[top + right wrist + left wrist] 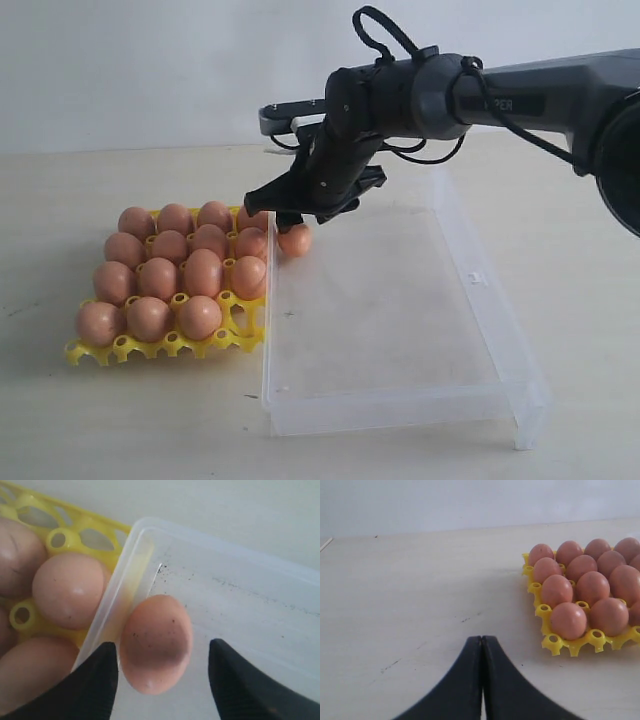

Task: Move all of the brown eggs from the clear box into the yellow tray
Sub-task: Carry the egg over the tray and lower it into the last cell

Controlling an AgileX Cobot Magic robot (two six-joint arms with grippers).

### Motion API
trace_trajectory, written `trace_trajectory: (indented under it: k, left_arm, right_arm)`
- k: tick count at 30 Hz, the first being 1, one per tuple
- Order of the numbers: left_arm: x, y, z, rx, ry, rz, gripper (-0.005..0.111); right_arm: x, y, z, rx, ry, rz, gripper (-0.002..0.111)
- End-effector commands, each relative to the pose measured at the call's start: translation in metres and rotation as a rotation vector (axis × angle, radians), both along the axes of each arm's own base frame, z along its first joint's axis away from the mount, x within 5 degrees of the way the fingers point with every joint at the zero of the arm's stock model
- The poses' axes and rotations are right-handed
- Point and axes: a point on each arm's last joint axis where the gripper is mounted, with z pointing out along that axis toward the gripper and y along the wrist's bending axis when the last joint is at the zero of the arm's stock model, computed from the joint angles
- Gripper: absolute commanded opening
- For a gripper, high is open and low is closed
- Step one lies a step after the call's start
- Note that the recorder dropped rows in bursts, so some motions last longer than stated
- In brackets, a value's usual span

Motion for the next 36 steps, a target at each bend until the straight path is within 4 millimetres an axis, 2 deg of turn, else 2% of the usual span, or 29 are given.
trace_trajectory:
  k: [1,6,8,9,10,11,13,16,18,20,23,26,30,36]
  left_arm:
    - [0.0,0.0,0.002,-0.004,-0.015,-0.005,0.0]
    - [0.0,0.0,0.002,-0.004,-0.015,-0.005,0.0]
    - [0.0,0.0,0.002,-0.004,-0.015,-0.005,0.0]
    - [0.0,0.0,0.002,-0.004,-0.015,-0.005,0.0]
    - [0.0,0.0,0.002,-0.004,-0.015,-0.005,0.0]
    - [0.0,0.0,0.002,-0.004,-0.015,-0.005,0.0]
    - [0.0,0.0,0.002,-0.004,-0.015,-0.005,0.0]
    - [0.0,0.0,0.002,-0.004,-0.015,-0.005,0.0]
    - [0.0,0.0,0.002,-0.004,-0.015,-0.005,0.0]
    - [0.0,0.0,0.002,-0.004,-0.015,-0.005,0.0]
    - [0.0,0.0,0.002,-0.004,-0.015,-0.005,0.0]
    - [0.0,0.0,0.002,-0.004,-0.015,-0.005,0.0]
    - [0.0,0.0,0.002,-0.004,-0.015,-0.005,0.0]
    - [0.0,0.0,0.002,-0.004,-0.015,-0.005,0.0]
  right_arm:
    - [0.005,0.0,-0.008,-0.01,0.014,0.008,0.053]
    - [0.01,0.003,-0.021,-0.032,0.037,0.028,0.058]
    - [0.012,0.006,-0.025,-0.019,0.055,0.022,0.054]
    - [0.013,0.007,-0.025,-0.017,0.053,0.02,0.049]
    - [0.014,0.007,-0.024,-0.015,0.049,0.02,0.039]
    - [0.015,0.007,-0.023,-0.025,0.038,0.026,0.023]
    - [0.015,0.004,-0.017,-0.056,0.021,0.041,0.0]
    - [0.011,-0.001,-0.006,-0.096,0.016,0.056,0.0]
    - [0.001,-0.008,0.006,-0.12,-0.021,0.081,0.0]
    - [-0.028,-0.014,0.026,-0.102,-0.131,0.182,0.0]
    - [-0.066,-0.012,0.039,-0.032,-0.321,0.274,0.0]
    - [-0.105,-0.01,0.038,0.099,-0.527,0.298,0.0]
    - [-0.135,-0.001,0.028,0.223,-0.602,0.316,0.0]
    - [-0.157,0.007,0.017,0.351,-0.628,0.365,0.0]
